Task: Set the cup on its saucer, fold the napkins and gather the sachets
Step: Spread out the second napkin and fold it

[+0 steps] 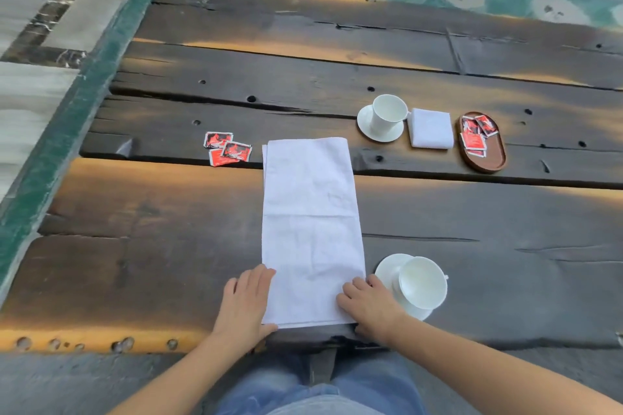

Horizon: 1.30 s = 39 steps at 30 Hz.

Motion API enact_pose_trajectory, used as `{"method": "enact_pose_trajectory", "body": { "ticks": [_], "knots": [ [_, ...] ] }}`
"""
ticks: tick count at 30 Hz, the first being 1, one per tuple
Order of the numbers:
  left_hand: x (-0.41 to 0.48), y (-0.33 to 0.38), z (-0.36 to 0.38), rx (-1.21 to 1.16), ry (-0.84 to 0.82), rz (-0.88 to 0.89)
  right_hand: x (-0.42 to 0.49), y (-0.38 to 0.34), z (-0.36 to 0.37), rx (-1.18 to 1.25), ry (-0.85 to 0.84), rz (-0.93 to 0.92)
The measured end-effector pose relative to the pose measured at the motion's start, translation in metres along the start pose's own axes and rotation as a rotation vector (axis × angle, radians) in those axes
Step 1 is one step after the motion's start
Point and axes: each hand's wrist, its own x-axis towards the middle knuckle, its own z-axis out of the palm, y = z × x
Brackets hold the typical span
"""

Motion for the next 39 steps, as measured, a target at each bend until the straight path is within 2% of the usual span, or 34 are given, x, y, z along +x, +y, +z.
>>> {"method": "enact_pose_trajectory", "body": {
  "ticks": [2,4,6,8,10,12,15,17,19,22,25,28,30,32,34,36,39],
  "knots": [
    [-0.003,-0.002,0.006,0.061,-0.074,0.178,0.002,0.0,-0.006,-0.094,0.025,-0.02],
    [-0.003,-0.005,0.014,0.02,-0.192,0.191,0.007,0.0,-0.005,-0.031,-0.013,-0.089],
    [-0.007,-0.007,0.018,0.001,-0.165,0.186,0.01,0.004,-0.003,0.102,-0.034,-0.07],
    [-0.014,-0.005,0.011,0.006,-0.191,0.209,0.009,0.009,-0.011,0.273,0.023,-0.029],
    [-0.015,-0.004,0.007,-0.004,-0.087,0.196,0.008,0.017,-0.023,0.516,0.094,0.017],
    [-0.009,-0.006,0.004,-0.193,-0.044,0.124,0.006,0.026,-0.038,0.797,0.162,0.095],
    [0.013,-0.017,-0.024,-0.629,-0.084,-0.082,0.004,0.046,-0.063,1.12,0.172,0.142],
    [0.03,-0.031,-0.051,-0.921,-0.187,-0.118,0.004,0.064,-0.079,1.254,0.131,0.13],
    [0.051,-0.046,-0.081,-1.112,-0.28,-0.121,0.01,0.085,-0.095,1.352,0.107,0.139],
    [0.087,-0.063,-0.113,-1.24,-0.243,-0.165,0.034,0.118,-0.122,1.43,0.182,0.211],
    [0.13,-0.066,-0.131,-1.19,-0.062,-0.217,0.074,0.149,-0.144,1.431,0.429,0.324],
    [0.169,-0.061,-0.136,-1.183,0.1,-0.313,0.109,0.165,-0.147,1.374,0.554,0.44],
    [0.184,-0.061,-0.133,-1.073,0.216,-0.366,0.12,0.166,-0.135,1.181,0.608,0.51],
    [0.187,-0.062,-0.124,-0.849,0.289,-0.307,0.118,0.159,-0.119,0.971,0.643,0.468],
    [0.177,-0.058,-0.109,-0.629,0.237,-0.092,0.109,0.147,-0.1,0.813,0.544,0.307],
    [0.161,-0.051,-0.088,-0.38,0.078,0.15,0.1,0.132,-0.079,0.641,0.367,0.163],
    [0.138,-0.046,-0.054,-0.126,-0.133,0.305,0.086,0.115,-0.048,0.455,0.149,0.056]
  ]
}}
